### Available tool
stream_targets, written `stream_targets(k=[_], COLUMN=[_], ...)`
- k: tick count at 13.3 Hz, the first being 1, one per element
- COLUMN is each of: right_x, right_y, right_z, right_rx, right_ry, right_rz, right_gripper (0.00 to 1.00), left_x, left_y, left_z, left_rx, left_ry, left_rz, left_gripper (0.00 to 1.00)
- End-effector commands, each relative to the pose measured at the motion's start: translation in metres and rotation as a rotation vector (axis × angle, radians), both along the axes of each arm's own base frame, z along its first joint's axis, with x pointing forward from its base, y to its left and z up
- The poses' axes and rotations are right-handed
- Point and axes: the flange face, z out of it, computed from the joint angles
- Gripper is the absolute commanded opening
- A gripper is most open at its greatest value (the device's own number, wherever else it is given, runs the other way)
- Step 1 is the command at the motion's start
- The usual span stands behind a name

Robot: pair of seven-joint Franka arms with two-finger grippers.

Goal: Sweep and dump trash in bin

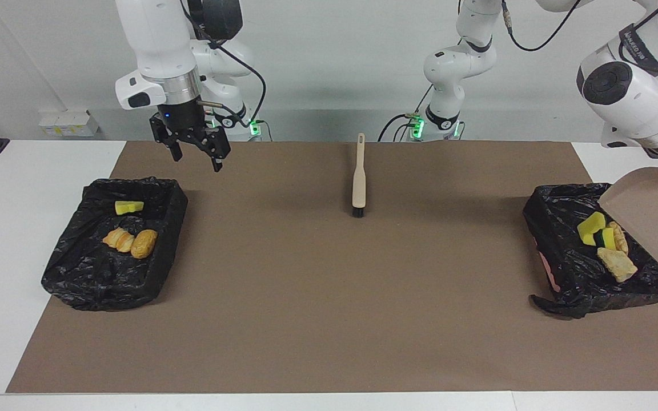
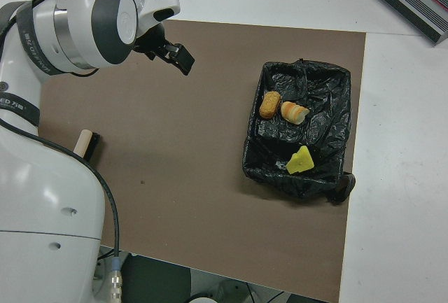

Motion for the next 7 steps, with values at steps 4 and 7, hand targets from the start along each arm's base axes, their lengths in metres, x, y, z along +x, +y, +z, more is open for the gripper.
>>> stream_targets(k=[4, 7], right_x=[0.000, 0.003], right_y=[-0.020, -0.045], right_z=[0.022, 0.018], right_rx=[-0.007, -0.011], right_ry=[0.037, 0.066], right_rz=[0.057, 0.163], right_gripper=[1.00, 1.00], left_x=[0.014, 0.022], left_y=[-0.008, -0.026], left_z=[0.044, 0.050], left_rx=[-0.245, -0.409], left_ry=[-0.129, -0.184], left_rz=[0.100, 0.098], left_gripper=[0.00, 0.00])
